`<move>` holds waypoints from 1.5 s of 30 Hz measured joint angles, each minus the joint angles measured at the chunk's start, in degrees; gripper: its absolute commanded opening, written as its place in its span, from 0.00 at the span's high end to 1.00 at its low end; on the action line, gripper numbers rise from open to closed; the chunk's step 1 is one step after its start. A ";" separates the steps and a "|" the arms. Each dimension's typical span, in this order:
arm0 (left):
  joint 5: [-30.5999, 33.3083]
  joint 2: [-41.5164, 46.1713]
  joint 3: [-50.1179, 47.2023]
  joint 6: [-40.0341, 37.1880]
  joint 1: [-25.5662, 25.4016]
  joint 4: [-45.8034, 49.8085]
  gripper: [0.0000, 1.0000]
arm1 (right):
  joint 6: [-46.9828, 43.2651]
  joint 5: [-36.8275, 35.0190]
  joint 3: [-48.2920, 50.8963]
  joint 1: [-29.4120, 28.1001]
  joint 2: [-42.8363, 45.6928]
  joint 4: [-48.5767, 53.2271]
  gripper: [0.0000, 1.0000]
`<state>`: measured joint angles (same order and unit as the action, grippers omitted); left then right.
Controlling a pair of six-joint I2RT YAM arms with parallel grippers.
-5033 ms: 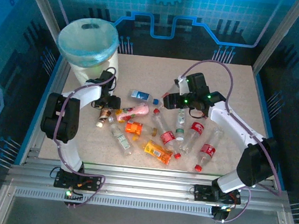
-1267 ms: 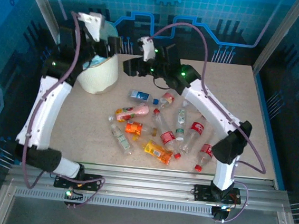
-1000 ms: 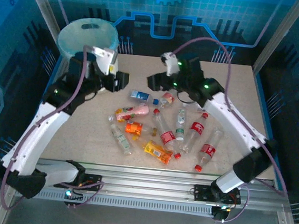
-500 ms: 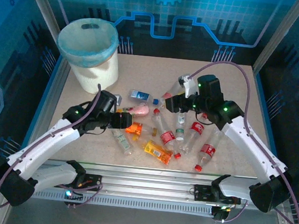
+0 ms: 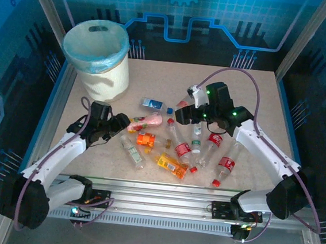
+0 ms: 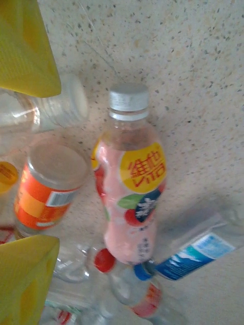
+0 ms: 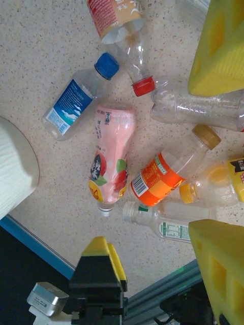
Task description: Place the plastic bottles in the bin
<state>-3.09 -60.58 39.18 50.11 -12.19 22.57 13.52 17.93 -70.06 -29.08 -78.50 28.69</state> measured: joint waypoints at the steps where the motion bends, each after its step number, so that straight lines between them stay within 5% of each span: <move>1: -0.28 0.00 -0.68 1.18 0.68 -1.51 0.27 | 0.11 0.17 -0.13 0.00 -0.31 -0.02 0.34; 19: -4.42 -0.15 -14.43 17.33 9.18 -20.24 0.29 | 0.61 0.79 -1.31 -0.11 -3.19 -0.48 0.35; 45: -14.56 -18.62 -20.44 29.18 11.93 -47.69 0.37 | 0.59 0.79 -4.83 -0.59 -5.53 0.28 0.34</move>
<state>-17.65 -79.20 18.74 79.29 -0.25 -25.12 14.11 18.72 -74.89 -29.67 -84.03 28.97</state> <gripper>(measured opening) 0.636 0.660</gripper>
